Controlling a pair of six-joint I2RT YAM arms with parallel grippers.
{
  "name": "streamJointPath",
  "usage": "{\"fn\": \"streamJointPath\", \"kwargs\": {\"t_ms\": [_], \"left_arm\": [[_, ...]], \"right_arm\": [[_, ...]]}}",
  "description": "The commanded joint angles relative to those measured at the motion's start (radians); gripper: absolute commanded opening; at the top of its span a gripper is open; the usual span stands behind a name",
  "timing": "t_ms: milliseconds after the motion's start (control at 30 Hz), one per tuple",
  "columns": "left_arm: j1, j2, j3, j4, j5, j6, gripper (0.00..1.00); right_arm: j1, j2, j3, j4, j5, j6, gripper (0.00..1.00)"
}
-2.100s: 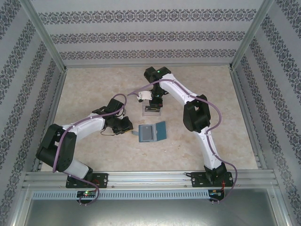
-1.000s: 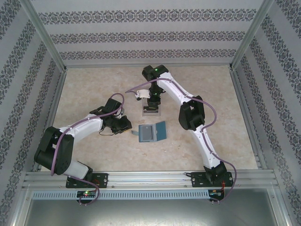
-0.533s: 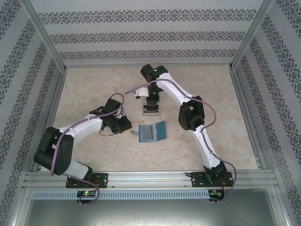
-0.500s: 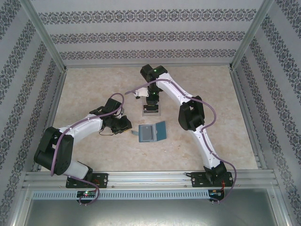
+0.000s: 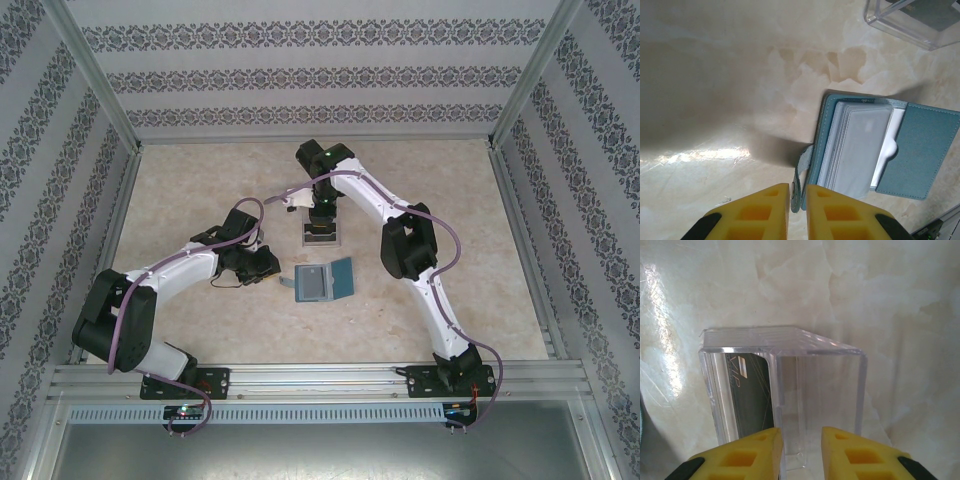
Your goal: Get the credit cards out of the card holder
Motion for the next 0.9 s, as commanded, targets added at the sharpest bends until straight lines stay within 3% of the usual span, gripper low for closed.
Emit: {"fn": "streamJointPath", "kwargs": {"t_ms": [0,433,633,867], "left_arm": [[0.009,-0.009,-0.007,0.006,0.018,-0.004,0.17],[0.008,0.009,0.034,0.014,0.044,0.019,0.17],[0.004,0.044,0.075,0.017,0.058,0.034,0.16],[-0.014,0.104,0.133,0.018,0.076,0.045,0.16]], "right_arm": [[0.014,-0.038,-0.025,0.015,0.024,0.017,0.31],[0.027,-0.206,-0.176,0.139,0.076,0.209,0.34],[0.042,-0.278,-0.279,0.212,0.092,0.569,0.34],[0.082,-0.406,-0.543,0.336,0.069,0.936,0.33]]}}
